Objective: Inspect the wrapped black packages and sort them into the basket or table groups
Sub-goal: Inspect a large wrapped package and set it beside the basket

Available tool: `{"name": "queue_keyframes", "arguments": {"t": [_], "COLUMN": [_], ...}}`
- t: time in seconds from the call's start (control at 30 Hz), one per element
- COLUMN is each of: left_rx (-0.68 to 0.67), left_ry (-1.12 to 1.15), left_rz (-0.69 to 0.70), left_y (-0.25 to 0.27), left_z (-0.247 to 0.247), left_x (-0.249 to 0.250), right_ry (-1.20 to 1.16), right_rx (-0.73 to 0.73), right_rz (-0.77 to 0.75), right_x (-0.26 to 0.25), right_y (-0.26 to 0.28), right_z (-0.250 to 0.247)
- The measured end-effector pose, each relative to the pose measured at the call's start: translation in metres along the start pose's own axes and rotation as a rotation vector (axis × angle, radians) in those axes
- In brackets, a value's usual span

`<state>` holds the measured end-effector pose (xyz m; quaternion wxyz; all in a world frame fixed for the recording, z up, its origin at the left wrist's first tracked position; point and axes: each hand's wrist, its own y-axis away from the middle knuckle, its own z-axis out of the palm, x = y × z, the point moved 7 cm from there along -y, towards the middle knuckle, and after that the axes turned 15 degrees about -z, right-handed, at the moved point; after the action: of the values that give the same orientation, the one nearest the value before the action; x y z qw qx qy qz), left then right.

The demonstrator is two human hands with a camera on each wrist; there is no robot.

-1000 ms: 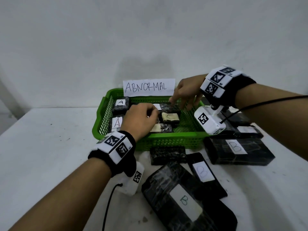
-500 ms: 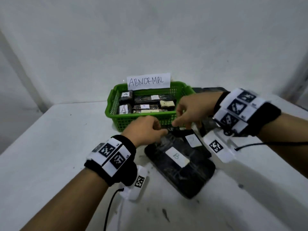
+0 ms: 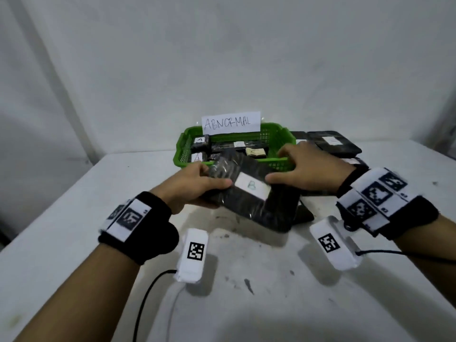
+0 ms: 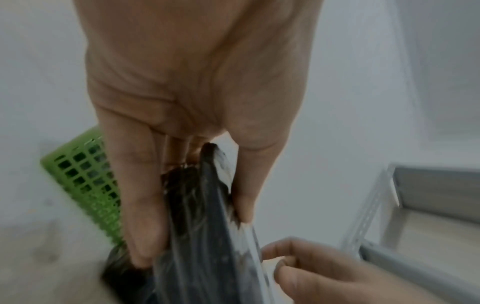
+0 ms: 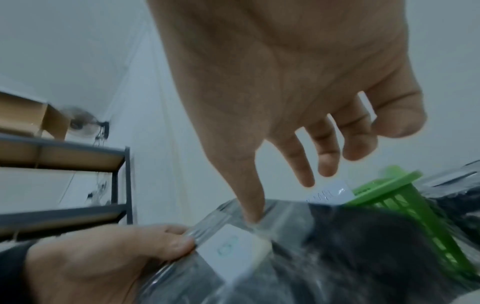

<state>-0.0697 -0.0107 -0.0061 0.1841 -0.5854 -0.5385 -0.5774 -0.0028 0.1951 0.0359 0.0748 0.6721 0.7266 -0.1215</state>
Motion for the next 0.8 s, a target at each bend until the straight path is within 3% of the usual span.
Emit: {"name": "queue_keyframes", "arguments": {"t": [0.1, 0.17, 0.23, 0.43, 0.63, 0.8], "left_rx": [0.061, 0.04, 0.027, 0.124, 0.096, 0.173], "left_ry": [0.261, 0.289, 0.241, 0.352, 0.423, 0.42], "left_rz": [0.125, 0.215, 0.278, 0.362, 0.359, 0.403], "left_y": [0.012, 0.016, 0.014, -0.016, -0.043, -0.044], "left_z": [-0.03, -0.035, -0.032, -0.039, -0.038, -0.044], "left_x": [0.005, 0.011, 0.019, 0.04, 0.042, 0.045], "right_ry": [-0.454, -0.829, -1.054, -1.187, -1.194, -1.145], "right_rx": [0.182, 0.236, 0.316, 0.533, 0.54, 0.567], "right_rz": [0.029, 0.018, -0.043, -0.108, -0.069, -0.095], "right_x": [0.005, 0.003, -0.003, -0.002, 0.007, 0.01], "right_y": [-0.003, -0.012, -0.024, -0.059, -0.081, -0.092], "right_z": [-0.004, 0.008, 0.014, 0.016, 0.016, 0.014]}}
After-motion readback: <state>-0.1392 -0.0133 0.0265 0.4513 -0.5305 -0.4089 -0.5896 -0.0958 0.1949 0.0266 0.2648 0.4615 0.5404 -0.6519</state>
